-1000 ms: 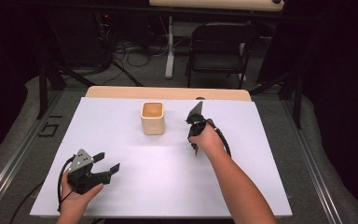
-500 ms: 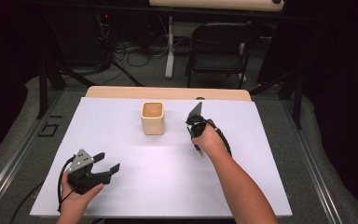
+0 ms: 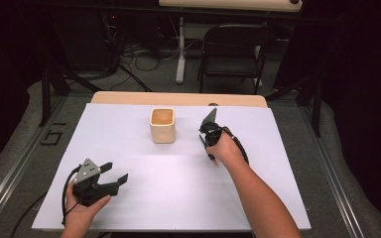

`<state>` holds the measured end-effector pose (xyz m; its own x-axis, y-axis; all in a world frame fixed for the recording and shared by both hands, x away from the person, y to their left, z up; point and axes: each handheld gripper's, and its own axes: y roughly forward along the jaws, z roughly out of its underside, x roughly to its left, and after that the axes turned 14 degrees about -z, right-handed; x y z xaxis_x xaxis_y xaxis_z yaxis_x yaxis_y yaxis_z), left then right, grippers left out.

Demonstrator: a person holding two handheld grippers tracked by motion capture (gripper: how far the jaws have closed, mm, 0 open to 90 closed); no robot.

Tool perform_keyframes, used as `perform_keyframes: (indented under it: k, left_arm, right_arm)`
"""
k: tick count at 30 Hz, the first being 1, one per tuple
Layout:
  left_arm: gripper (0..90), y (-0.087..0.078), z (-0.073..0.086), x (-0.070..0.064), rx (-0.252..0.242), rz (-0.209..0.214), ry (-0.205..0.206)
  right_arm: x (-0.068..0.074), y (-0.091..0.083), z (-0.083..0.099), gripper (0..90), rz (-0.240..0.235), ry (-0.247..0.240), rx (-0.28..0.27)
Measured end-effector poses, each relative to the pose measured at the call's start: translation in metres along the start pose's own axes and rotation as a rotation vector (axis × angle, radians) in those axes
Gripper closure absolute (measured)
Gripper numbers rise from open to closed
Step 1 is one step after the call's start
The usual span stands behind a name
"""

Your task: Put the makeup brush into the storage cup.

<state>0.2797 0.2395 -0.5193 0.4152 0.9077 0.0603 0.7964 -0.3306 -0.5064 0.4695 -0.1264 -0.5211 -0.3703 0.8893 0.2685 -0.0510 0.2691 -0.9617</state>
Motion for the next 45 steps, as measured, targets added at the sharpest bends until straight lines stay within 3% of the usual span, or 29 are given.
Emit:
perform_keyframes:
  k: [7,8,9,10,11,12,13,14,15,16,18,19,20,21,22,23,26,29,30,34,37,41,45]
  left_arm:
    - [28.5,0.001,0.0,-0.002,0.003,-0.002,0.012]
    - [28.6,0.001,0.0,-0.003,0.006,-0.002,0.014]
    - [28.6,0.001,0.0,-0.003,0.004,0.001,0.013]
    - [28.6,0.001,-0.001,-0.003,0.004,0.001,0.016]
    - [28.6,0.002,-0.001,-0.004,0.003,0.002,0.015]
    - [28.6,0.002,-0.001,-0.004,0.004,0.001,0.016]
    - [28.6,0.002,-0.001,-0.004,0.005,0.002,0.016]
    - [28.6,0.002,-0.001,-0.004,0.005,0.001,0.016]
    - [28.6,0.002,-0.001,-0.004,0.005,0.001,0.017]
    - [28.6,0.002,-0.001,-0.004,0.005,0.002,0.017]
    - [28.6,0.003,-0.001,-0.005,0.006,0.002,0.018]
    - [28.6,0.003,-0.001,-0.005,0.006,0.002,0.018]
    - [28.6,0.003,-0.001,-0.005,0.006,0.003,0.019]
    - [28.6,0.003,-0.001,-0.005,0.005,0.004,0.018]
    - [28.6,0.003,-0.001,-0.005,0.004,0.004,0.021]
    - [28.6,0.003,-0.001,-0.005,0.003,0.004,0.023]
    - [28.6,0.002,-0.001,-0.006,0.005,0.005,0.025]
    - [28.6,0.003,-0.001,-0.007,0.005,0.005,0.025]
    - [28.6,0.003,-0.001,-0.008,0.006,0.007,0.029]
    - [29.4,0.003,-0.001,-0.009,0.009,0.008,0.039]
    - [29.9,0.003,-0.001,-0.01,0.012,0.002,0.042]
    - [30.8,0.004,-0.001,-0.011,0.017,0.005,0.049]
    - [32.9,0.006,-0.001,-0.014,0.025,0.008,0.066]
  right_arm:
    - [0.003,-0.019,0.011,83.9,0.019,-0.134,0.024]
    - [0.005,-0.019,0.014,83.9,0.004,-0.115,-0.005]
    - [0.001,-0.02,0.015,83.9,0.016,-0.196,-0.004]
    - [0.005,-0.022,0.017,83.9,0.021,-0.154,0.005]
    - [0.001,-0.024,0.018,83.9,0.023,-0.239,0.002]
    - [0.005,-0.017,0.024,83.9,-0.026,-0.172,-0.108]
    - [0.004,-0.027,0.022,83.9,0.024,-0.234,-0.009]
    - [0.006,-0.039,0.019,83.9,0.078,-0.25,0.147]
    - [0.003,-0.026,0.026,83.9,0.025,-0.262,-0.051]
    - [0.005,-0.036,0.025,83.9,0.042,-0.266,0.054]
    - [0.006,-0.038,0.028,83.9,0.061,-0.313,0.037]
    - [0.006,-0.036,0.031,83.9,0.037,-0.317,-0.004]
    - [0.006,-0.036,0.032,83.9,0.045,-0.342,-0.025]
    - [0.008,-0.04,0.032,83.9,0.059,-0.353,0.026]
    - [0.008,-0.041,0.034,83.9,0.051,-0.397,0.024]
    - [0.009,-0.041,0.035,83.9,0.058,-0.396,0.022]
    - [0.013,-0.041,0.038,83.9,0.098,-0.466,0.047]
    - [0.017,-0.038,0.044,83.9,0.119,-0.523,0.018]
    - [0.019,-0.04,0.044,83.9,0.139,-0.546,0.045]
    - [0.024,-0.043,0.05,83.8,0.157,-0.622,0.015]
    - [0.027,-0.045,0.054,83.9,0.2,-0.683,0.012]
    - [0.028,-0.046,0.059,83.8,0.196,-0.748,0.003]
    - [0.031,-0.044,0.065,83.8,0.206,-0.86,0.032]
